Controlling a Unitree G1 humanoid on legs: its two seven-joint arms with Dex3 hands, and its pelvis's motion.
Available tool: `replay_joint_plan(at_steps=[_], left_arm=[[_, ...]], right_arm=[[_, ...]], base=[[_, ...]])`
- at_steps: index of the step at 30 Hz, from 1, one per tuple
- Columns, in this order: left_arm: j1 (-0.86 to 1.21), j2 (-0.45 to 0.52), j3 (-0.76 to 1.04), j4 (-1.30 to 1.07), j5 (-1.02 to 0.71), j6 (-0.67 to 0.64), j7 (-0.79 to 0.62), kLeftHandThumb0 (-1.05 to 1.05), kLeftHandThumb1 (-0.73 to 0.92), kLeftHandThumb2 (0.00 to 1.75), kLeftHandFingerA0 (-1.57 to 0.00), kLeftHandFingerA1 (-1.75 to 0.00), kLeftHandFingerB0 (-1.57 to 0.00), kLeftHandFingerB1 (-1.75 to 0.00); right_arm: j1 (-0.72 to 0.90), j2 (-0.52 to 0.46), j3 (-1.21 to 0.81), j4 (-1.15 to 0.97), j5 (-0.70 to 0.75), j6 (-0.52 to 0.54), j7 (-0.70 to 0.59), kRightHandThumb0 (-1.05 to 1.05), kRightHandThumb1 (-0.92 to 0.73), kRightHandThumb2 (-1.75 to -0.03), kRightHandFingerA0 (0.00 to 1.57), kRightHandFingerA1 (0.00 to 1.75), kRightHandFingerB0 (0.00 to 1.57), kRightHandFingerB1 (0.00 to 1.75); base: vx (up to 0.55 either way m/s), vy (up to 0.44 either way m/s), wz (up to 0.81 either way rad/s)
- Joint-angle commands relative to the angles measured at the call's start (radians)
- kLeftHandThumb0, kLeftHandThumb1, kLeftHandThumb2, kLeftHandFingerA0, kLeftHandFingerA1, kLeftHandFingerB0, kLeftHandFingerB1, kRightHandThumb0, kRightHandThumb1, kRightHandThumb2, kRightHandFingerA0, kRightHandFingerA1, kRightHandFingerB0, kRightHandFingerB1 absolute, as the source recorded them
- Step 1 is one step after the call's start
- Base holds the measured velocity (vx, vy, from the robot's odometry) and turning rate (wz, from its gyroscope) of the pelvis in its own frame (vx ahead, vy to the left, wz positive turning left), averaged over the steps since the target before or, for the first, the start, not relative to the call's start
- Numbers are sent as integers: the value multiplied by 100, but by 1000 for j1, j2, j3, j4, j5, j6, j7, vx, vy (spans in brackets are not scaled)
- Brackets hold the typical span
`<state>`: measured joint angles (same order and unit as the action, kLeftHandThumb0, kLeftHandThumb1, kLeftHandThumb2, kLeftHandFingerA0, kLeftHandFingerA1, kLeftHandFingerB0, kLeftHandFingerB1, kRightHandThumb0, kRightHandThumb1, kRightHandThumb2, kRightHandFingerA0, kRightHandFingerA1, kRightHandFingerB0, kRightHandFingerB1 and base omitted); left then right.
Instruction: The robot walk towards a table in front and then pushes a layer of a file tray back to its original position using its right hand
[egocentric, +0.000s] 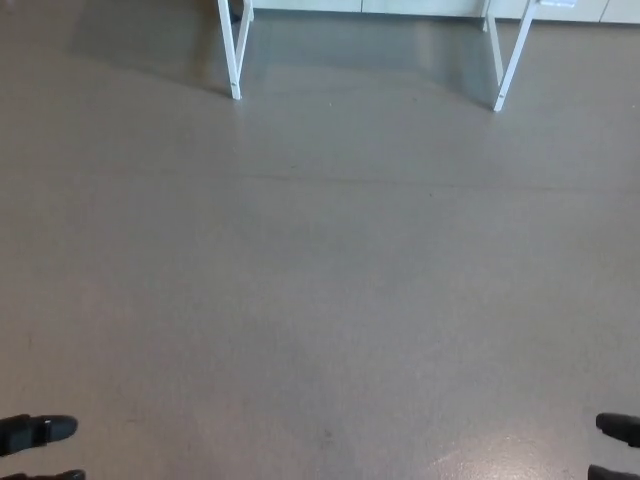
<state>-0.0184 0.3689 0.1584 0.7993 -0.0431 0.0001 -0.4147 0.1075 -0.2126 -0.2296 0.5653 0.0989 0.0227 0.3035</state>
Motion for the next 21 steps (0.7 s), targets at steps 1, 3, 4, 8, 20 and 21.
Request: replay_joint_plan(at_steps=[1,3,4,8,20,21], left_arm=[[11,18,18,4,-50,-38,-88,-26,41,58,-53,-44,-46,-41],[27,-1,28,-12,-44,-66,-38,-28,41,58,-53,-44,-47,-42],[36,-7,28,-22,-40,-75,-23,-28,41,58,-53,-44,-47,-42],[44,-12,29,-33,-32,-78,-6,-29,41,58,-53,-44,-47,-42],[206,-46,19,-75,-17,-134,18,-29,40,58,-47,-43,-43,-40],[213,-45,18,-79,-17,-130,19,-29,40,58,-47,-43,-43,-40]], right_arm=[[18,-16,-26,-21,75,28,74,-26,-41,-52,72,56,58,48],[27,-16,-27,-21,76,24,83,-24,-43,-52,72,55,59,48],[31,-16,-25,-26,73,24,82,-24,-43,-52,72,55,59,48],[36,-12,-24,-29,75,28,80,-24,-43,-52,71,56,59,48],[190,-18,-10,-32,72,-25,109,-24,-45,-53,70,55,55,48],[189,-15,-10,-21,74,-27,110,-24,-43,-52,70,56,56,49]], base=[[0,0,0],[0,0,0],[0,0,0],[0,0,0],[51,57,5],[121,295,-19]])
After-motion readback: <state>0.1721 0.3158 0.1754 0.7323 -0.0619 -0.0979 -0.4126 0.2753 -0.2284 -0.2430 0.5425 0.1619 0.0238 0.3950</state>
